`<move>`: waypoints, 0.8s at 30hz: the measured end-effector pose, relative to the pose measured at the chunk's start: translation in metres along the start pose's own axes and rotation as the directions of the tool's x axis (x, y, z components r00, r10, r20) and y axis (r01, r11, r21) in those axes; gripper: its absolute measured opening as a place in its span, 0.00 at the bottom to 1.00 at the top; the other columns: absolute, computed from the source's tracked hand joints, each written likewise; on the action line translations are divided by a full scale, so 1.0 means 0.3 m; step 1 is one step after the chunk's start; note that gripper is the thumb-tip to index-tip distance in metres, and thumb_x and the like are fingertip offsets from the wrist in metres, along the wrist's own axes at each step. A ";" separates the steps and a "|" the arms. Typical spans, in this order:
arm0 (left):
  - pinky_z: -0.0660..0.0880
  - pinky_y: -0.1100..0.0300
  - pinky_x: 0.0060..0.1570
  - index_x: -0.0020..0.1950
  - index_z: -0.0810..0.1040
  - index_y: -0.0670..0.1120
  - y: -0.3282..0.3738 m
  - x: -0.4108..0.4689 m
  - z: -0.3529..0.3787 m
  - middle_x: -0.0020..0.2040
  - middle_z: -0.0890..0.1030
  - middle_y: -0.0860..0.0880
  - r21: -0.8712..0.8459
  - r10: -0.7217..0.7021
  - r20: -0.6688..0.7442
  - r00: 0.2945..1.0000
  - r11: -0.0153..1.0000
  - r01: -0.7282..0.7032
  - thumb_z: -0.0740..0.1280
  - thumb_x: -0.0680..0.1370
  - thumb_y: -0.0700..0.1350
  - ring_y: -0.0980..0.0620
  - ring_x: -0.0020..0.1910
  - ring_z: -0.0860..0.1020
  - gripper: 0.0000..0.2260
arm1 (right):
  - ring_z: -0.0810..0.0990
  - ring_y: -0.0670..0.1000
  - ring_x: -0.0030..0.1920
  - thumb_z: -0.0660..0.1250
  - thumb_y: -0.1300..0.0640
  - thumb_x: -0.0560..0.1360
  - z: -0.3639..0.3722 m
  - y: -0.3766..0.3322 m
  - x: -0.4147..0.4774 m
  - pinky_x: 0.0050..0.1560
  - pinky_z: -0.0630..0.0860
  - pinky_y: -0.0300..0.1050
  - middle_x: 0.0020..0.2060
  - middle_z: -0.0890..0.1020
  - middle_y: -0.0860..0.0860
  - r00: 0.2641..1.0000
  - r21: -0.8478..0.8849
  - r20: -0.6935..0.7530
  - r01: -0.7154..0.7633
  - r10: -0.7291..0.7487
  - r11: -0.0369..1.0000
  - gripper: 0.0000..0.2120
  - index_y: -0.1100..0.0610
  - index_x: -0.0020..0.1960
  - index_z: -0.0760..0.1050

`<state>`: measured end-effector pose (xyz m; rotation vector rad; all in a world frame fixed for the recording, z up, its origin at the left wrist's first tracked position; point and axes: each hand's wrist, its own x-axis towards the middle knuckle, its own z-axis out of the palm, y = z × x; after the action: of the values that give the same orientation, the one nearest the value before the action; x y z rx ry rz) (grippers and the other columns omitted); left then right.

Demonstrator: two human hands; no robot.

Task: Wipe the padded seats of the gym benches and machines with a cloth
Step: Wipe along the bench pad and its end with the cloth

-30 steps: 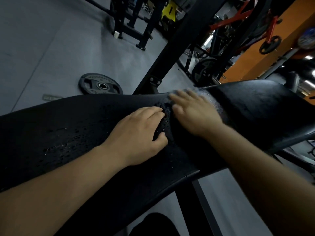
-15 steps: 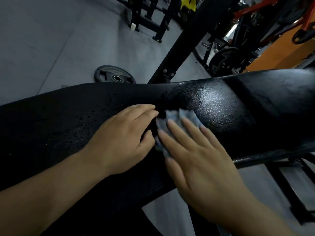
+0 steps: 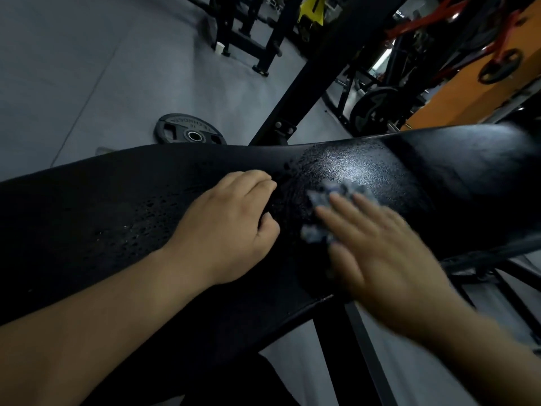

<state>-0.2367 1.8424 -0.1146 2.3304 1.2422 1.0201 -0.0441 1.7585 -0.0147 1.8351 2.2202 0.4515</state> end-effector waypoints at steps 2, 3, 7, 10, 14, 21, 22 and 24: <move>0.58 0.62 0.70 0.75 0.69 0.47 0.003 -0.013 -0.004 0.75 0.68 0.53 0.008 -0.009 0.017 1.000 1.000 0.009 0.53 0.78 0.52 0.54 0.74 0.62 0.26 | 0.57 0.56 0.79 0.41 0.39 0.76 -0.015 0.056 0.155 0.75 0.59 0.59 0.79 0.60 0.49 0.993 -0.022 0.035 -0.114 0.115 0.993 0.33 0.46 0.79 0.60; 0.55 0.63 0.71 0.76 0.67 0.48 0.003 -0.020 -0.007 0.76 0.66 0.53 0.009 -0.014 0.029 0.999 1.000 0.013 0.52 0.78 0.53 0.55 0.76 0.61 0.27 | 0.54 0.57 0.79 0.38 0.38 0.75 -0.017 0.052 0.236 0.75 0.57 0.60 0.80 0.58 0.49 0.987 -0.041 0.051 -0.150 0.152 0.988 0.35 0.46 0.79 0.58; 0.53 0.61 0.73 0.77 0.65 0.48 -0.009 -0.044 -0.028 0.78 0.63 0.51 0.039 -0.025 0.052 0.998 0.999 0.023 0.51 0.78 0.56 0.54 0.77 0.59 0.29 | 0.50 0.54 0.80 0.41 0.42 0.78 0.009 -0.083 0.273 0.77 0.51 0.58 0.80 0.57 0.47 0.998 -0.011 0.035 -0.046 0.047 0.999 0.30 0.45 0.79 0.56; 0.58 0.57 0.74 0.76 0.67 0.47 -0.035 -0.052 -0.035 0.77 0.66 0.50 0.055 -0.053 0.033 0.998 0.997 0.051 0.51 0.78 0.55 0.52 0.76 0.61 0.29 | 0.46 0.48 0.80 0.41 0.39 0.78 -0.014 -0.100 0.096 0.78 0.42 0.48 0.80 0.52 0.41 0.991 0.026 0.082 0.100 -0.102 0.995 0.30 0.41 0.80 0.55; 0.58 0.55 0.74 0.76 0.67 0.46 -0.028 -0.070 -0.041 0.77 0.66 0.49 0.067 -0.085 0.031 0.996 0.994 0.083 0.50 0.77 0.55 0.51 0.76 0.62 0.29 | 0.50 0.51 0.80 0.45 0.43 0.83 -0.017 0.070 0.309 0.77 0.46 0.50 0.81 0.54 0.46 0.990 -0.002 0.077 -0.118 0.118 0.993 0.26 0.44 0.81 0.54; 0.61 0.54 0.73 0.73 0.70 0.45 -0.045 -0.069 -0.041 0.74 0.69 0.47 0.083 -0.098 0.011 0.995 0.992 0.097 0.48 0.76 0.57 0.49 0.74 0.65 0.31 | 0.53 0.50 0.79 0.42 0.41 0.79 0.023 -0.152 0.287 0.76 0.49 0.51 0.79 0.57 0.41 0.993 0.018 0.038 0.114 -0.114 0.993 0.29 0.42 0.79 0.57; 0.61 0.54 0.73 0.74 0.70 0.45 -0.047 -0.067 -0.040 0.74 0.69 0.48 0.073 -0.106 0.010 0.994 0.992 0.105 0.48 0.76 0.57 0.49 0.74 0.64 0.31 | 0.50 0.48 0.80 0.42 0.41 0.79 0.009 -0.146 0.223 0.77 0.46 0.48 0.79 0.55 0.40 0.990 0.048 0.056 0.130 -0.132 0.990 0.29 0.41 0.79 0.56; 0.59 0.55 0.74 0.75 0.68 0.45 -0.047 -0.065 -0.037 0.75 0.68 0.49 0.055 -0.117 0.014 0.993 0.992 0.116 0.50 0.77 0.56 0.50 0.75 0.63 0.30 | 0.48 0.47 0.80 0.43 0.41 0.80 -0.003 -0.069 0.217 0.77 0.44 0.46 0.80 0.53 0.40 0.995 0.051 0.069 0.074 -0.077 0.996 0.28 0.40 0.80 0.55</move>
<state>-0.2602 1.8341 -0.1235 2.2711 1.3972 0.9371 -0.0759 1.8187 -0.0202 1.7552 2.2629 0.3162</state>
